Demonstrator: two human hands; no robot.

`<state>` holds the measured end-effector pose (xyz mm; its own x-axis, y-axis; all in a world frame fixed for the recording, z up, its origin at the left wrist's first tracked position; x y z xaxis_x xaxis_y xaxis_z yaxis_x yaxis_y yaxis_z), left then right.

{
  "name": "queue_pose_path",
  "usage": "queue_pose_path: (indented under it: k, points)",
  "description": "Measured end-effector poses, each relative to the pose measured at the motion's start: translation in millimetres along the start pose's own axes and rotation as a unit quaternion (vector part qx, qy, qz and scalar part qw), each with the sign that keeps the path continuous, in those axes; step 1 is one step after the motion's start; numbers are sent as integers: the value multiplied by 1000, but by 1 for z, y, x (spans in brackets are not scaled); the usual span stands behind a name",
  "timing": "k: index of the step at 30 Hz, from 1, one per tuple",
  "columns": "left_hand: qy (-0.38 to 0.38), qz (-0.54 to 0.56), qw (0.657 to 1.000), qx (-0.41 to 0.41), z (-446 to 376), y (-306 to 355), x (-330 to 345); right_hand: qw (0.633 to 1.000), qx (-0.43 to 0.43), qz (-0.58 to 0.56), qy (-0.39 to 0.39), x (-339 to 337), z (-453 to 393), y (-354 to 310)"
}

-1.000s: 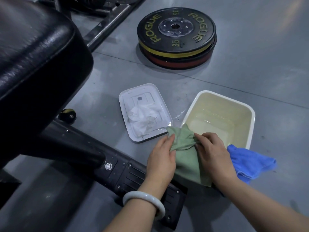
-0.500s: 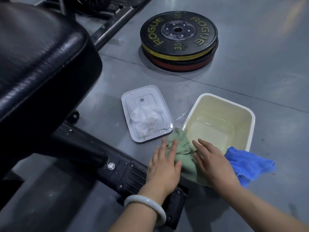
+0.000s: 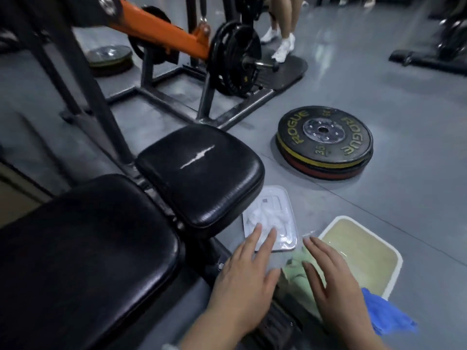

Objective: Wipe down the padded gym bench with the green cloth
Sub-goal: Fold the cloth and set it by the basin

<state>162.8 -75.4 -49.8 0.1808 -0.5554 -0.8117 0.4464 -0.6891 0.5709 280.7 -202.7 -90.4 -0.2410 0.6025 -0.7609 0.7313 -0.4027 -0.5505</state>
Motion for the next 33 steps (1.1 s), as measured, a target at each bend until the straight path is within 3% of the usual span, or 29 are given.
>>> queue_pose_path:
  k: [5,7,10,14,17,21,27,33]
  points:
    - [156,-42,986,50,64,-3,-100,989,-131,-66,32,-35,-53,-103]
    - [230,-66,971,0,90,-23,-137,983,-159,-90,11,-33,-71,-149]
    - [281,-123,944,-119,129,-62,-180,971,-201,-124,-19,-16,-80,-207]
    - [296,-152,909,-251,178,-117,-195,955,-263,-126,-51,30,-73,-266]
    - [302,-132,897,-295,202,-151,-183,938,-317,-98,-97,72,-62,-298]
    - [240,-135,889,-364,226,-173,-154,922,-351,-11,-165,108,-47,-312]
    - [258,-105,886,-370,241,-167,-134,891,-379,91,-233,122,-24,-308]
    - [240,-136,903,-330,261,-169,-136,900,-330,119,-257,118,-10,-312]
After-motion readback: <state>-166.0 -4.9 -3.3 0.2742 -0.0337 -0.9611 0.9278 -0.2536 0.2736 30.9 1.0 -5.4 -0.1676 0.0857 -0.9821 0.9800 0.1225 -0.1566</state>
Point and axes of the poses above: each hand's wrist, its own z-axis away from the middle knuckle, its own x-axis out of the palm, y = z × x, the point moved 2 cm from there along -z, towards the middle knuckle, and after that the axes turned 5 degrees about z, right-handed, at the moved point
